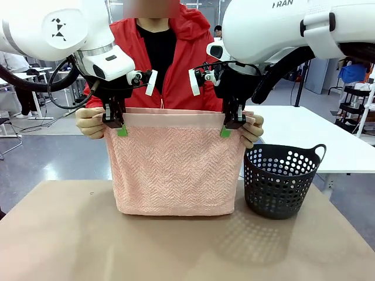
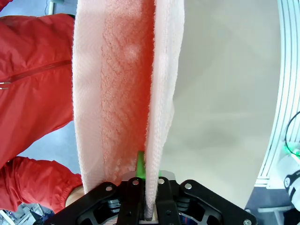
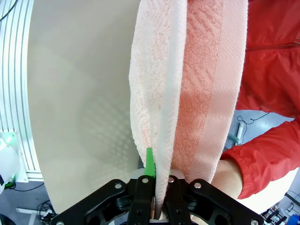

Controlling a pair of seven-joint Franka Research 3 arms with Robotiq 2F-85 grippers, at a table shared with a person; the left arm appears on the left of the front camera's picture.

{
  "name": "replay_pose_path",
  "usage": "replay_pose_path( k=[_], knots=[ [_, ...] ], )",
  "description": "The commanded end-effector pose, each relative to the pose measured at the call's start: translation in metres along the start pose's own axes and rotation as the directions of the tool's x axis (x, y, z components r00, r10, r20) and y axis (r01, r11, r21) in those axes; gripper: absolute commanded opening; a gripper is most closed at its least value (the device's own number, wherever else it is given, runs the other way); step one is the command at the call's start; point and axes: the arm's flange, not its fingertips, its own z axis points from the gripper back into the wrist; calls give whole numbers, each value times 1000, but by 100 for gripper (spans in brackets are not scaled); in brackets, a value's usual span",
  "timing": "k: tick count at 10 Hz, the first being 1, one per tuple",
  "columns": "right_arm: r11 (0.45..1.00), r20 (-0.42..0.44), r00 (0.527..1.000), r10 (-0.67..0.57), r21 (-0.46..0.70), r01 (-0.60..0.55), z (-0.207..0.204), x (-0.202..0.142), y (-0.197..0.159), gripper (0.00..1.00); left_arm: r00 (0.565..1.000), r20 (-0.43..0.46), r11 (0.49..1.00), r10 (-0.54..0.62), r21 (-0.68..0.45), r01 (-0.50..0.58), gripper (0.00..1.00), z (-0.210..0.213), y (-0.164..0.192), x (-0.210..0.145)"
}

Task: Fold the towel.
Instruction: Release the end of the 100 cm Hotel Towel you were holding and grab the top end of the folded side.

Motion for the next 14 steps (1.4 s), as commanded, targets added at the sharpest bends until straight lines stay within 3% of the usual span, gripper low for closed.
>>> replay_pose_path(
  k=[1,3,4,5,6,7,8,9,10,13,14],
  knots=[
    [1000,0,1000,-1,0,1,0,0,0,0,1000,1,1000,2,2,-2,0,2,0,-1],
    [1000,0,1000,-1,0,1,0,0,0,0,1000,1,1000,2,2,-2,0,2,0,-1],
    [1000,0,1000,0,0,0,0,0,0,19,1000,0,1000,0,0,0,46,0,0,0],
    [1000,1,1000,0,-5,0,2,0,1,33,1000,1,1000,-9,3,9,46,2,-1,0],
    [1000,1,1000,-7,-25,8,6,-1,4,50,1000,-12,999,2,35,-1,88,6,-3,0],
    [998,8,1000,-8,-57,8,13,-1,7,63,1000,-4,996,8,86,-7,48,15,-7,-2],
    [995,18,1000,-4,-102,6,23,-2,13,80,1000,21,989,19,144,-22,100,29,-12,-5],
    [990,11,1000,10,-142,-9,32,-1,19,94,999,26,976,33,213,-38,86,42,-18,-7],
    [982,-9,1000,14,-186,-15,39,-1,23,100,999,27,967,28,252,-34,100,51,-25,-8],
    [966,8,999,41,-257,-37,54,2,30,96,999,43,961,22,274,-33,100,57,-33,-11],
    [966,11,999,43,-257,-39,54,2,29,100,999,43,962,27,270,-38,100,57,-31,-12]
  ],
)
